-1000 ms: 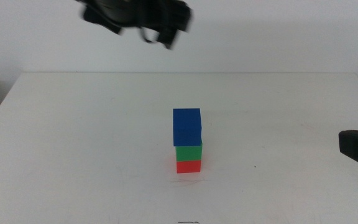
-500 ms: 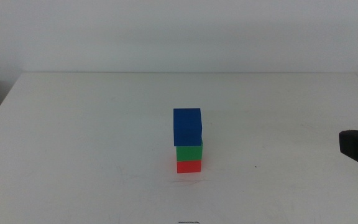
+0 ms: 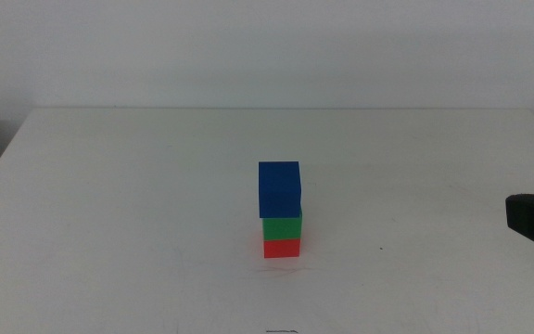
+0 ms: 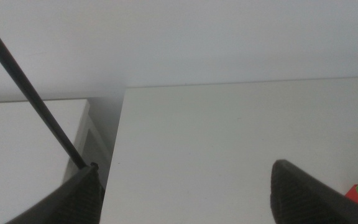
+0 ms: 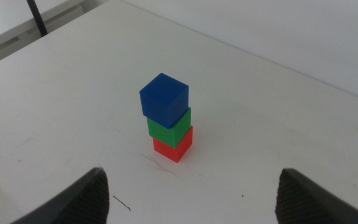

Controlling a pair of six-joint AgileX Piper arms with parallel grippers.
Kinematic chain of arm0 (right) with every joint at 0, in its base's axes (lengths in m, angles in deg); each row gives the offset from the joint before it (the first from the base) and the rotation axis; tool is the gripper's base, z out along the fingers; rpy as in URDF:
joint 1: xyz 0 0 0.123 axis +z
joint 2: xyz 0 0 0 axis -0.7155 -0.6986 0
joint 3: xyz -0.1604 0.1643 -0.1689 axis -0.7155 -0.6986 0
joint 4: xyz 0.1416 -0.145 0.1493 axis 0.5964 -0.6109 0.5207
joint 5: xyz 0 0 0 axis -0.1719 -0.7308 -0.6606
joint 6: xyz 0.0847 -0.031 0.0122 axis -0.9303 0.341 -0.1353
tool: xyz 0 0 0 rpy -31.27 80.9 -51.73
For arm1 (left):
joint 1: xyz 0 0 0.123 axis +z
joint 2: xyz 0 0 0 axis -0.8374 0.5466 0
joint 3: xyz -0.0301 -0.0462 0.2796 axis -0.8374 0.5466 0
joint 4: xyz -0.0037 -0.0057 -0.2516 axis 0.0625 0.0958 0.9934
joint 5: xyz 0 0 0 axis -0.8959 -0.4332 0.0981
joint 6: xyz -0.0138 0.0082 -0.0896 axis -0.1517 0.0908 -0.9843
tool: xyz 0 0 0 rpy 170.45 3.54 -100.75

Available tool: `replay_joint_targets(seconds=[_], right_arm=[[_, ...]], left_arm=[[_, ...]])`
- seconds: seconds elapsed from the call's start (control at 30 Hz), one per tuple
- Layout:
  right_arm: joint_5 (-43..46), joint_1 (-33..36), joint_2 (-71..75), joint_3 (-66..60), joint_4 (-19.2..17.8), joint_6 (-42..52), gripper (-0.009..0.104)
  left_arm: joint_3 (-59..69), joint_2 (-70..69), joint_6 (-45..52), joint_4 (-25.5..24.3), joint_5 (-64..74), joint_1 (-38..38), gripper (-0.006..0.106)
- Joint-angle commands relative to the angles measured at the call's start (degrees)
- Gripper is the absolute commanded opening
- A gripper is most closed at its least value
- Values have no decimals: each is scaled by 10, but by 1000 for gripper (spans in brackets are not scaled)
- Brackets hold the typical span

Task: Stack red cubes first, then green, then blue cubes in a specific spot.

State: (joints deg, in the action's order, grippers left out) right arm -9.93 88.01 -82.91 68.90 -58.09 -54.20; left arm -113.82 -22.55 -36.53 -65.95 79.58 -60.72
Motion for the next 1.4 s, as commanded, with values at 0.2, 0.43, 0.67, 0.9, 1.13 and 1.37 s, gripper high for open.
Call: replay_joint_targets(seconds=[0.2,0.43,0.67,0.9,1.13,1.37], right_arm=[[38,-4,1,16,-11,8,75],[38,-4,1,16,-10,8,75],[71,-7,5,15,-73,8,75],[151,-142,7,-11,1,8,75],[327,-355,43,-147,74,8,75],[461,-403,164,-306,74,8,75]], left_arm=[[-9,-39,-2,4,-33,0,94],[113,-145,-2,6,-83,0,94],[271,-276,-2,6,-121,0,94],[425,-361,-2,82,-230,0,94],[559,-406,-2,105,-365,0,94],[631,-429,-2,105,-450,0,94]])
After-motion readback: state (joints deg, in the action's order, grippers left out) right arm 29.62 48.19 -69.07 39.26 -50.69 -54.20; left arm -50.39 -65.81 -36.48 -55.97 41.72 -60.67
